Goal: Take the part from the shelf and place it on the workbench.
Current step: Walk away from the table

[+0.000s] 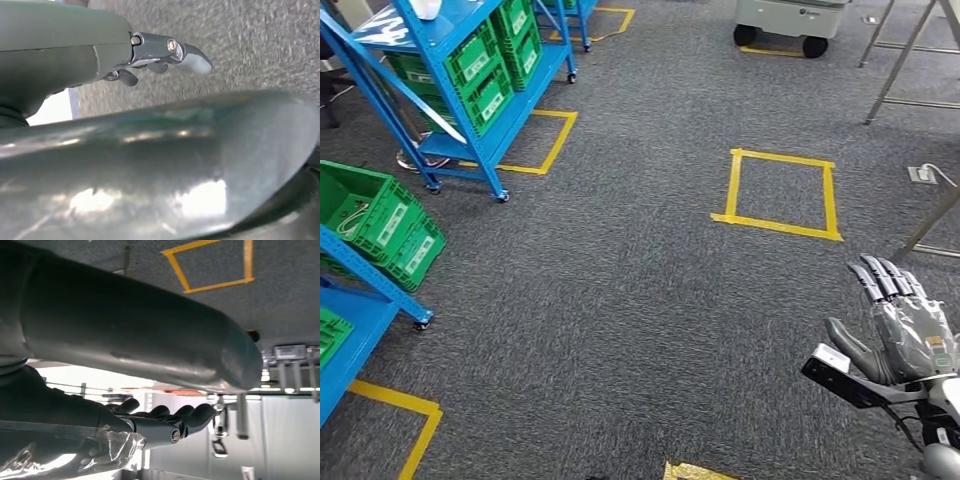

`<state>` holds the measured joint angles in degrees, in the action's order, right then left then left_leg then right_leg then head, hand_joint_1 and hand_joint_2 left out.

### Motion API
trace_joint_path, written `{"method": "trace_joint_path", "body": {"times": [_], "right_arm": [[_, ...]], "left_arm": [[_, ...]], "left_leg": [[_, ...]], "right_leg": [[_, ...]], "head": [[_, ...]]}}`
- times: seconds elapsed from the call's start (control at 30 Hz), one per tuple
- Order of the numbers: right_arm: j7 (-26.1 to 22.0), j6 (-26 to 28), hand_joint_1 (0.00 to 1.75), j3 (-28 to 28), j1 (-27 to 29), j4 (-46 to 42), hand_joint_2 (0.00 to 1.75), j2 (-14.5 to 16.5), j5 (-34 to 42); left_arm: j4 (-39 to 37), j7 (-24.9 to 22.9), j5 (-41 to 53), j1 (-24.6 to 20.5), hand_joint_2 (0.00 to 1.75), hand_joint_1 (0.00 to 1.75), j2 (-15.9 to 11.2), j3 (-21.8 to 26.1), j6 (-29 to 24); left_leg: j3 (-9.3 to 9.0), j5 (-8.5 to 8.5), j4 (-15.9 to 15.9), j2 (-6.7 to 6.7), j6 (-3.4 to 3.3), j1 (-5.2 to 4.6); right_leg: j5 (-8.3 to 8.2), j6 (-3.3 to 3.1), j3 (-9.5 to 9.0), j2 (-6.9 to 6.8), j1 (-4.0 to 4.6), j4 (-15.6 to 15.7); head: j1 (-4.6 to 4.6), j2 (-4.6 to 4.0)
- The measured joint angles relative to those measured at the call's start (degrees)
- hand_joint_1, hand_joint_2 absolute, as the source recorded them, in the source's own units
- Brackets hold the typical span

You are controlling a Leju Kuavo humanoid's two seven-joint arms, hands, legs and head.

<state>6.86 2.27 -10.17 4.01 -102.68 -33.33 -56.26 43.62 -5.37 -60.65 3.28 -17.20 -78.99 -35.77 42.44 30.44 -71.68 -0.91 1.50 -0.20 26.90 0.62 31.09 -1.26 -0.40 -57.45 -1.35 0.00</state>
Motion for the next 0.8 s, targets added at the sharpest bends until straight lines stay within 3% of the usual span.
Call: {"method": "trace_joint_path", "body": {"times": [0.03, 0.07, 0.1, 0.17, 0.23, 0.3, 0.33, 0.4, 0.43, 0.47, 0.5, 0.53, 0.57, 0.6, 0.67, 0.73, 0.8], "right_arm": [[0.0, 0.0, 0.0, -0.1, 0.0, 0.0, 0.0, 0.0, 0.0], [0.0, 0.0, 0.0, -0.1, -0.1, 0.0, 0.0, 0.0, 0.0], [0.0, 0.0, 0.0, -0.2, -0.2, 0.0, 0.0, 0.0, 0.0], [0.0, 0.0, 0.0, -0.3, -0.4, 0.0, 0.0, 0.0, 0.0], [-0.1, 0.0, 0.0, -0.4, -0.7, 0.0, 0.0, 0.0, 0.0], [-0.1, -0.1, 0.0, -0.6, -1.0, 0.0, 0.0, -0.1, 0.0], [-0.1, -0.1, 0.0, -0.7, -1.2, 0.0, 0.0, -0.1, 0.0], [-0.1, 0.0, 0.0, -0.8, -1.3, 0.0, 0.0, -0.2, 0.0], [-0.1, 0.0, 0.0, -0.8, -1.3, 0.0, 0.0, -0.3, 0.0], [-0.1, 0.0, 0.0, -0.9, -1.2, 0.1, 0.0, -0.3, -0.1], [-0.1, 0.0, 0.0, -1.0, -1.2, 0.2, 0.0, -0.3, -0.1], [-0.1, -0.1, 0.0, -1.1, -1.1, 0.2, 0.0, -0.3, -0.1], [-0.1, -0.1, 0.0, -1.1, -1.1, 0.3, 0.0, -0.3, -0.1], [-0.1, -0.1, 0.0, -1.2, -1.1, 0.3, 0.0, -0.3, -0.1], [-0.1, 0.0, 0.0, -1.2, -1.1, 0.3, 0.0, -0.3, -0.1], [-0.1, 0.0, 0.0, -1.3, -1.1, 0.3, 0.0, -0.4, -0.1], [-0.1, 0.0, 0.0, -1.3, -1.2, 0.3, 0.0, -0.4, -0.1]], "left_arm": [[0.0, 0.1, -0.2, -0.1, 0.0, 0.0, 0.1, -0.1, 0.1], [-0.1, 0.2, -0.3, -0.1, 0.0, 0.0, 0.1, -0.2, 0.1], [-0.1, 0.3, -0.5, 0.0, 0.0, 0.0, 0.1, -0.2, 0.2], [-0.3, 0.5, -0.8, -0.1, 0.0, 0.0, 0.1, -0.4, 0.2], [-0.4, 0.7, -1.0, -0.3, 0.0, 0.0, 0.2, -0.4, 0.2], [-0.5, 0.7, -1.1, -0.4, 0.0, 0.0, 0.2, -0.5, 0.2], [-0.5, 0.7, -1.1, -0.4, 0.0, 0.0, 0.2, -0.6, 0.2], [-0.6, 0.7, -1.2, -0.4, 0.0, 0.0, 0.2, -0.8, 0.3], [-0.6, 0.7, -1.2, -0.4, 0.0, 0.0, 0.2, -0.9, 0.3], [-0.7, 0.7, -1.2, -0.5, 0.0, 0.0, 0.2, -0.9, 0.3], [-0.7, 0.7, -1.2, -0.5, 0.0, 0.0, 0.2, -0.9, 0.4], [-0.7, 0.7, -1.2, -0.6, 0.0, 0.0, 0.2, -1.0, 0.4], [-0.8, 0.7, -1.2, -0.6, 0.0, 0.0, 0.2, -1.0, 0.4], [-0.8, 0.7, -1.2, -0.6, 0.0, 0.0, 0.2, -1.1, 0.4], [-0.9, 0.7, -1.2, -0.6, 0.0, 0.0, 0.2, -1.2, 0.4], [-1.0, 0.7, -1.2, -0.6, 0.0, 0.0, 0.1, -1.3, 0.4], [-1.0, 0.7, -1.2, -0.4, 0.0, 0.0, 0.1, -1.3, 0.4]], "left_leg": [[0.6, 0.15, -1.5, 0.15, -0.02, 0.01], [-0.03, -0.77, -0.6, 0.27, -0.1, -0.01], [-1.81, -2.43, 2.4, 0.73, -0.23, -0.08], [-6.6, -5.4, 10.6, 3.81, -0.76, -0.5], [-8.92, -6.26, 15.0, 5.89, -1.4, -0.94], [-8.85, -6.29, 15.4, 4.64, -1.97, -0.96], [-8.86, -6.37, 15.5, 3.87, -2.23, -0.83], [-8.97, -6.63, 15.7, 2.42, -2.79, -0.42], [-8.93, -6.69, 15.7, 1.7, -2.96, -0.31], [-8.89, -6.75, 15.7, 0.94, -3.1, -0.25], [-8.85, -6.79, 15.7, 0.09, -3.17, -0.22], [-8.83, -6.82, 15.7, -0.78, -3.18, -0.2], [-8.88, -6.86, 15.6, -1.68, -3.16, -0.16], [-8.96, -6.89, 15.6, -2.54, -3.09, -0.08], [-8.99, -6.92, 15.5, -4.21, -2.7, 0.01], [-8.56, -7.14, 15.3, -5.68, -1.99, 0.04], [-7.98, -7.65, 15.5, -7.06, -1.18, 0.21]], "right_leg": [[0.04, -0.06, 0.01, -0.9, 0.07, 0.0], [0.08, -0.08, -0.02, -1.71, 0.12, 0.0], [0.13, -0.06, -0.09, -2.48, 0.15, 0.0], [0.37, 0.19, -0.29, -3.84, 0.38, -0.1], [0.66, 0.65, -0.46, -5.15, 0.72, -0.2], [0.92, 1.18, -0.71, -6.51, 0.82, -0.1], [1.3, 1.52, -0.69, -6.14, 0.73, -0.4], [3.51, 2.17, 0.78, -3.05, 0.47, -3.9], [5.26, 2.41, 2.44, -0.99, 0.33, -7.4], [7.03, 2.55, 4.48, 0.25, 0.27, -11.5], [8.2, 2.65, 6.35, 0.78, 0.24, -15.0], [8.38, 2.71, 7.5, 0.98, 0.22, -16.8], [7.37, 2.73, 7.56, 1.11, 0.17, -16.4], [5.42, 2.74, 6.48, 1.41, 0.06, -13.7], [1.5, 2.86, 2.73, 3.6, -0.44, -5.6], [0.23, 2.56, 0.56, 5.44, -0.75, -1.0], [0.2, 1.74, 0.36, 4.77, -0.63, -0.6]], "head": [[-0.01, 0.0], [0.0, 0.0], [0.0, 0.0], [-0.02, 0.0], [0.0, 0.0], [0.02, 0.0], [0.03, 0.0], [0.29, 0.01], [0.49, 0.01], [0.63, 0.01], [0.72, 0.0], [0.76, 0.0], [0.77, 0.0], [0.78, 0.0], [0.8, 0.0], [0.81, 0.0], [0.8, 0.0]]}}
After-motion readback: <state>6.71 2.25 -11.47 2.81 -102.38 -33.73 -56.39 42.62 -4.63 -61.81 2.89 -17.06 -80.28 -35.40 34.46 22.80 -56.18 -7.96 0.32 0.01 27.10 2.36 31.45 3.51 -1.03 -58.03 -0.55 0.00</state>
